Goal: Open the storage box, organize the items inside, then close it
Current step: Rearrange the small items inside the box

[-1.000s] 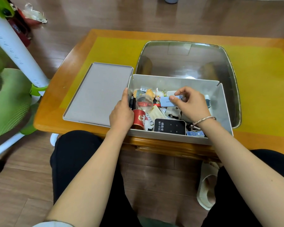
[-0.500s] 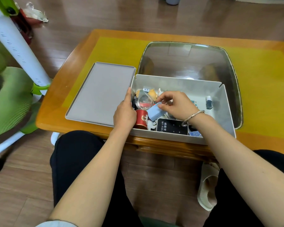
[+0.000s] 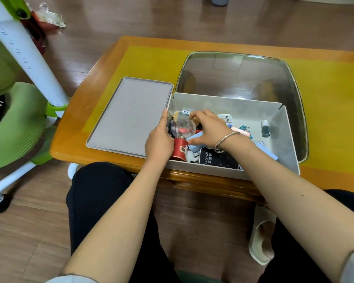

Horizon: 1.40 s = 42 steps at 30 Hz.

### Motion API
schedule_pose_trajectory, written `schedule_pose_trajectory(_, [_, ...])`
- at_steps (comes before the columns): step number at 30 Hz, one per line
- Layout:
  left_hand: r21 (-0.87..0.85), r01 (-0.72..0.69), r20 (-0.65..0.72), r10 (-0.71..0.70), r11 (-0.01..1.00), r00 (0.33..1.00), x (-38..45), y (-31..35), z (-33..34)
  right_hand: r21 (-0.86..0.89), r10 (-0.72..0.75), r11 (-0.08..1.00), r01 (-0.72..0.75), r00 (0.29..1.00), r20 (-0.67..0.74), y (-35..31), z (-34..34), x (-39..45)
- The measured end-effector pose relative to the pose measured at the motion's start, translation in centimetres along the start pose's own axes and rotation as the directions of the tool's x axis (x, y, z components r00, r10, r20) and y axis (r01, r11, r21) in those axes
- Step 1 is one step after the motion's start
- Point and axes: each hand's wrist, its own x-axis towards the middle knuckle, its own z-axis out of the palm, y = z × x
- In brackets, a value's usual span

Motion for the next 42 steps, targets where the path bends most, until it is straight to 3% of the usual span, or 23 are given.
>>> schedule_pose_trajectory(8, [-0.016,0.009,0.003,-0.009,1.0,1.0,0.0,0.1,-0.1,-0.006,-0.048,0.999,0.048,0.999,0.011,-0.8,0.8,1.1])
schedule_pose_trajectory(11, [-0.02,0.006,0.005,-0.005,1.0,1.0,-0.1,0.1,-0.3,0.097,-0.028,0.995,0.035,0.997,-0.072,-0.3,0.4,0.7])
schedule_pose_trajectory(15, [0.011,0.011,-0.003,-0.011,1.0,1.0,-0.1,0.4,-0.2,0.382,0.146,0.924,-0.032,0.951,-0.273,1.1,-0.9,0.1])
schedule_pose_trajectory(18, [0.024,0.022,0.0,-0.022,0.999,1.0,-0.1,0.4,-0.2,0.377,0.265,0.918,-0.127,0.902,-0.341,2.9,-1.7,-0.3])
schedule_pose_trajectory(22, [0.023,0.017,0.0,-0.017,1.0,1.0,-0.2,0.4,-0.2,0.376,0.288,0.913,-0.157,0.901,-0.325,4.3,-2.2,-0.9])
schedule_pose_trajectory(28, [0.009,0.026,-0.003,-0.026,1.0,1.0,-0.1,0.4,-0.1,0.515,0.342,0.845,-0.144,0.886,-0.313,3.5,-2.2,-1.3])
schedule_pose_trajectory(30, [-0.003,0.022,0.0,-0.022,1.0,1.0,-0.2,0.4,-0.2,0.534,0.285,0.84,-0.1,0.917,-0.277,2.8,-2.4,-1.6])
schedule_pose_trajectory(34, [-0.033,0.016,0.009,-0.016,0.999,1.0,-0.2,0.2,-0.3,0.487,0.039,0.873,0.015,0.994,-0.101,1.2,-2.6,-1.7])
schedule_pose_trajectory(39, [-0.021,0.008,-0.007,-0.008,1.0,1.0,0.1,0.0,0.0,0.284,0.176,0.952,-0.114,0.963,-0.203,2.1,-2.4,1.1])
schedule_pose_trajectory(42, [-0.01,0.013,-0.009,-0.013,1.0,1.0,0.2,-0.1,0.2,0.108,0.183,0.979,-0.172,0.978,-0.104,3.4,-1.7,2.4])
